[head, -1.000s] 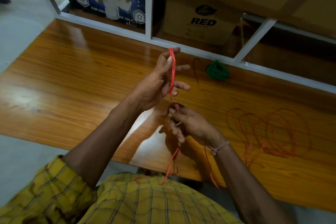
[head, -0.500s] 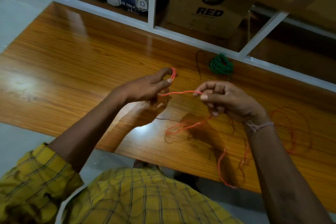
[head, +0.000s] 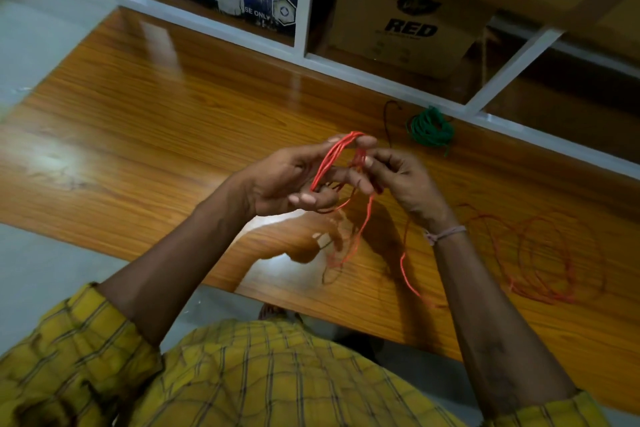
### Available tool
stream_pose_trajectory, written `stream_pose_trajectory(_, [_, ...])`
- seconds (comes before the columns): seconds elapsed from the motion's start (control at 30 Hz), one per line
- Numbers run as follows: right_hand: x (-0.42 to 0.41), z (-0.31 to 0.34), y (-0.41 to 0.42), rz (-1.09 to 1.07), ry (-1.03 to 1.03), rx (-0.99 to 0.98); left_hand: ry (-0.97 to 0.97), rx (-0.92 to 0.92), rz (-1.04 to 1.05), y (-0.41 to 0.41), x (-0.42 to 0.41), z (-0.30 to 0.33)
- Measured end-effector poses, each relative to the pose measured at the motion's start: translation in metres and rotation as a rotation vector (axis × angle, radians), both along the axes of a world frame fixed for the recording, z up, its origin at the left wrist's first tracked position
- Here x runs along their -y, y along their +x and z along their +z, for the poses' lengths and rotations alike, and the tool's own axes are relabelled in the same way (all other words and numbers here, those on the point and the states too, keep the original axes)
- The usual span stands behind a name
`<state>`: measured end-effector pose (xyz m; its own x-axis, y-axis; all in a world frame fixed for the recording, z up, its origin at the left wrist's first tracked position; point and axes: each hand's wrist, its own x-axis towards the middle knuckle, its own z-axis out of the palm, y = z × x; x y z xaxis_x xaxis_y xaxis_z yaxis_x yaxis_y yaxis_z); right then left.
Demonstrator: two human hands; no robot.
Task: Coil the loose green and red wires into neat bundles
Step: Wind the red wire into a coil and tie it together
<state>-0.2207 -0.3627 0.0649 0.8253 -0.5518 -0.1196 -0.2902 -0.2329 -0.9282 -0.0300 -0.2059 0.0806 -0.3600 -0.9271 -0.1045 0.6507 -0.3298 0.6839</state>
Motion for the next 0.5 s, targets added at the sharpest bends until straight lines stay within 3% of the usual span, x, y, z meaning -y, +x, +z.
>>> stream_pose_trajectory(0.13, [-0.029, -0.016, 0.006, -0.042, 0.097, -0.069, 0.009, -0.13, 0.174, -0.002, 0.006, 0.001])
stream_pose_trajectory(0.33, [-0.051, -0.029, -0.005, 0.039, -0.029, -0.083, 0.074, -0.317, 0.459, 0.006, 0.02, 0.005])
stream_pose_trajectory(0.5, [-0.052, -0.02, -0.021, 0.08, -0.127, -0.144, 0.09, -0.182, 0.665, 0.011, 0.029, 0.002])
